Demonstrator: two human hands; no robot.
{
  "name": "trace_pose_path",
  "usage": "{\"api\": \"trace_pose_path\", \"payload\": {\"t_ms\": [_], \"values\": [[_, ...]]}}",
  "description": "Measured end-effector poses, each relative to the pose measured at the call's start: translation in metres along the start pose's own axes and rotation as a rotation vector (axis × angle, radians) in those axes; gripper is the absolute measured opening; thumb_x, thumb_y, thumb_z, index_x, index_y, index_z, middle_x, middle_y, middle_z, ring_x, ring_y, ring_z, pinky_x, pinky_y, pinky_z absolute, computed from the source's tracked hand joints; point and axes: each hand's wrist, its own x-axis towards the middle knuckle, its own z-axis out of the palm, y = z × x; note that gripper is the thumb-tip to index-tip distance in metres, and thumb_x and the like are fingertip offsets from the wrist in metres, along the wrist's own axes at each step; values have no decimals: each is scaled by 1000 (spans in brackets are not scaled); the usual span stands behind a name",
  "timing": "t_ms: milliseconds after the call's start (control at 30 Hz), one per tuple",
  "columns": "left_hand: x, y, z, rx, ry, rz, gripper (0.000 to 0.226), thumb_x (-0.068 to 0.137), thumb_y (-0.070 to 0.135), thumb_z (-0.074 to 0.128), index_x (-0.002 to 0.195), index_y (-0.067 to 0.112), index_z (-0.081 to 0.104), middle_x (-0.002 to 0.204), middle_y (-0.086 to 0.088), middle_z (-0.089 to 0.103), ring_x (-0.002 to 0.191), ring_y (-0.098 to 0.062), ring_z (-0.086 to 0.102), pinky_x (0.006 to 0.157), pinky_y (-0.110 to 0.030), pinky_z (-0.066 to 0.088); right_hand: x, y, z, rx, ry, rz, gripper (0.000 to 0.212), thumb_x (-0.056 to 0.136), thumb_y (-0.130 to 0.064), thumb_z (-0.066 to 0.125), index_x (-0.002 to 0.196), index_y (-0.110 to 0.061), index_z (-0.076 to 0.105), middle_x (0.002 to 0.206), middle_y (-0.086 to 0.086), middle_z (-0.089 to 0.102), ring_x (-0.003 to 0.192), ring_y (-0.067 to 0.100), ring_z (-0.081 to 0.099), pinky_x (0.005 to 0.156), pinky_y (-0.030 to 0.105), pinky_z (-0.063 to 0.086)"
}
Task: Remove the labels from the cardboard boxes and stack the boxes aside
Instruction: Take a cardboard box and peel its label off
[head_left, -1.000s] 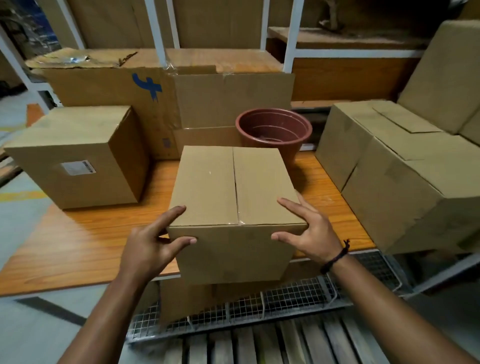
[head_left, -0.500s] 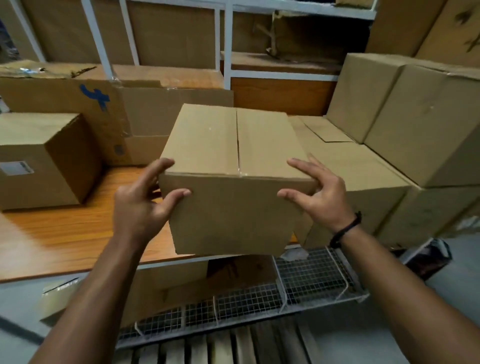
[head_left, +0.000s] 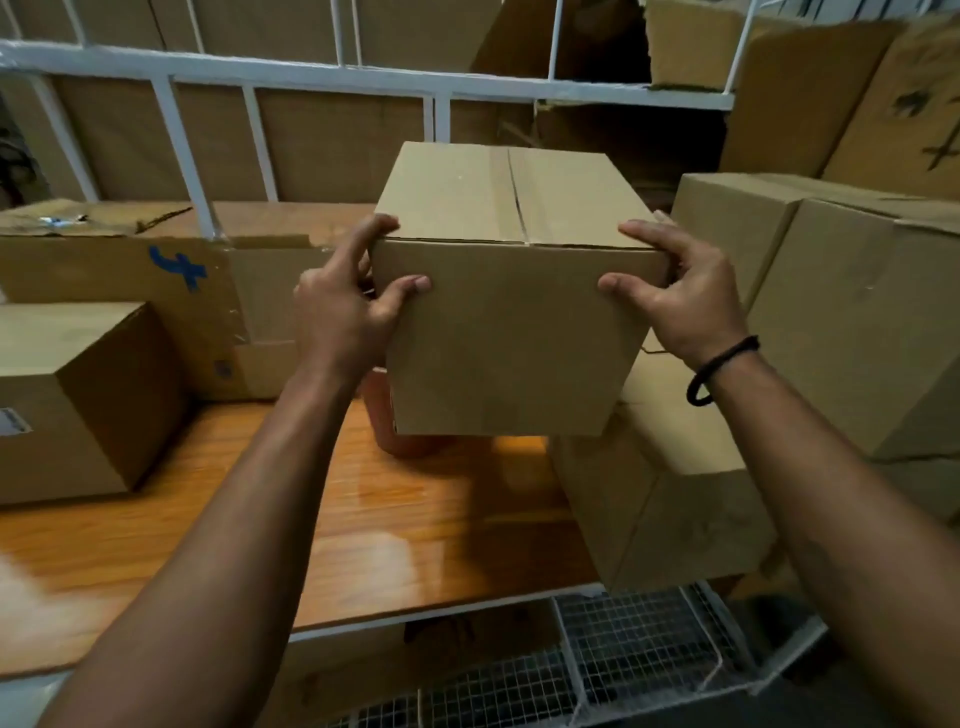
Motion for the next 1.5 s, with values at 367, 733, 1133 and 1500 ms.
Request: {"api": "trace_pose_path", "payload": {"t_ms": [367, 733, 1133, 1500], "values": [[88, -43, 141, -107, -130, 65, 56, 78, 46, 76, 128, 33, 56, 103, -6, 72, 83, -20, 70, 69, -43, 61, 80, 67, -31, -96, 89, 164, 56, 70, -18, 84, 123, -21, 66, 140, 4, 52, 135, 6, 39, 114, 26, 31], [130, -39, 247, -87, -167, 95, 55, 84, 44, 71, 133, 25, 55, 111, -9, 70, 89, -19, 70, 73, -40, 61, 141, 152, -64, -199, 118, 226, 45, 79, -25, 79, 122, -26, 67, 131, -4, 57, 118, 12, 49, 91, 12, 43], [83, -66, 319, -76, -441, -19, 100, 86, 33, 72, 150, 46, -3, 148, -9, 46, 124, -26, 55, 96, -31, 47, 185, 212, -58, -686, 206, 57, 45, 88, -5, 63, 130, -20, 61, 144, 9, 46, 136, 28, 34, 115, 38, 25], [72, -61, 348, -104, -453, -48, 93, 90, 29, 67, 155, 35, 1, 161, -3, 22, 144, -20, 31, 115, -38, 33, 166, 224, -20, -743, 67, -125, 83, 80, -58, 66, 148, -23, 34, 153, 16, 31, 144, 36, 18, 116, 55, 22]]}}
